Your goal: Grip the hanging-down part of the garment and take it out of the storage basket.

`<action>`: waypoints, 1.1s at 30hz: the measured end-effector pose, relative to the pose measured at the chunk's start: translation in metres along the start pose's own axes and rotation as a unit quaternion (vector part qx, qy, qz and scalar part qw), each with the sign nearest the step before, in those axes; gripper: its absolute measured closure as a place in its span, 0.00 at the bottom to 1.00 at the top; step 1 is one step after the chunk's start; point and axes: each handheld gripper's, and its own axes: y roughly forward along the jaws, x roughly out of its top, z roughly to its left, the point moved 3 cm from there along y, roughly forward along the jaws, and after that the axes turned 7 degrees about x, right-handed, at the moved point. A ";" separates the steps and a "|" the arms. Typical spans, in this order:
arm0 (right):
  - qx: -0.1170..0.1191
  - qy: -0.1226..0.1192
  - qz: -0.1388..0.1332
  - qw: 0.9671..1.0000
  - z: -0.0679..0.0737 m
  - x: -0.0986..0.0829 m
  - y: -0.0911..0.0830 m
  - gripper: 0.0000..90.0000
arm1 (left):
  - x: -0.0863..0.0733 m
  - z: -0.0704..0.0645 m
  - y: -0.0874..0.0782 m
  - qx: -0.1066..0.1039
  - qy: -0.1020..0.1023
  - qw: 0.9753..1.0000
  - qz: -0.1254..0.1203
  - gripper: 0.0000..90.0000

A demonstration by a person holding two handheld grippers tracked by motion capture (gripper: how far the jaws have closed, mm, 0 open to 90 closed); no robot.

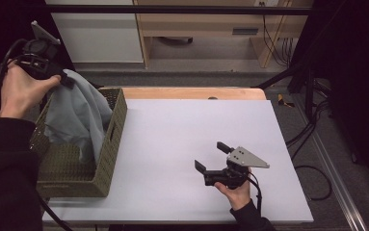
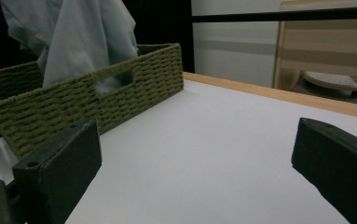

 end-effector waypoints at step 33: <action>0.133 0.005 0.000 0.991 0.076 0.057 0.156 0.06 | 0.014 -0.010 -0.028 0.005 0.013 1.000 -0.010 0.91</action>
